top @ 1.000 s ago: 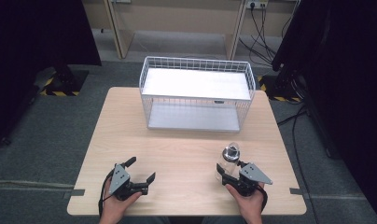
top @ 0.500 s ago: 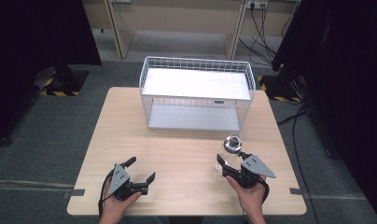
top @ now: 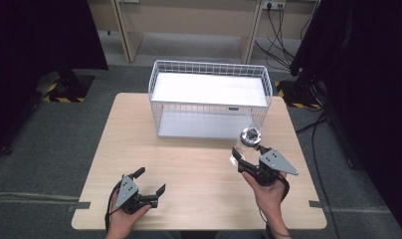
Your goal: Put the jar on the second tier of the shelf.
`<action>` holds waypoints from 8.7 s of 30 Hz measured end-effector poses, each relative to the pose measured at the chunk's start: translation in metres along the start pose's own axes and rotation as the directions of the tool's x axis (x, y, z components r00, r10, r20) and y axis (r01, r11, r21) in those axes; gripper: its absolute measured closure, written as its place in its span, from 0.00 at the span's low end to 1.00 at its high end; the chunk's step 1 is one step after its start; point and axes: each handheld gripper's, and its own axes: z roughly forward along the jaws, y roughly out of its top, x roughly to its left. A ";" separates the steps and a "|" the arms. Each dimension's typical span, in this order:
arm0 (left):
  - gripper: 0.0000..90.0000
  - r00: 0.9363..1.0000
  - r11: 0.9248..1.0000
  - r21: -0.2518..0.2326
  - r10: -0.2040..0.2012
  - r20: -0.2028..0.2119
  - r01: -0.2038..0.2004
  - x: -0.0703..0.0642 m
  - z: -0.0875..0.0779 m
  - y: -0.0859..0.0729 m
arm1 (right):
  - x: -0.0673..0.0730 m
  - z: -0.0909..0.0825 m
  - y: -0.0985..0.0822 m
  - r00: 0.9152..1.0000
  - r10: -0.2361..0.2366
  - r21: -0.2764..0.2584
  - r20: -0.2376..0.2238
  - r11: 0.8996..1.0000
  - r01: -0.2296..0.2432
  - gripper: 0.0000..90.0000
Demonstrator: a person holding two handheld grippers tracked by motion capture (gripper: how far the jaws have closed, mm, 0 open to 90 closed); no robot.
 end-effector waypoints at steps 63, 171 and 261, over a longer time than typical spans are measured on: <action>0.04 1.000 1.000 -0.006 -0.006 0.000 0.006 0.000 0.000 0.000 | -0.028 0.096 0.121 0.998 0.015 -0.088 0.064 0.996 -0.009 0.36; 0.04 1.000 1.000 -0.009 -0.019 0.014 0.019 0.002 -0.001 0.000 | -0.040 0.189 0.128 0.987 0.119 0.070 0.106 0.990 -0.127 0.01; 0.05 1.000 1.000 -0.007 -0.007 0.002 0.007 0.001 -0.001 0.000 | -0.031 0.069 0.043 0.998 0.026 0.115 0.054 0.993 -0.032 0.01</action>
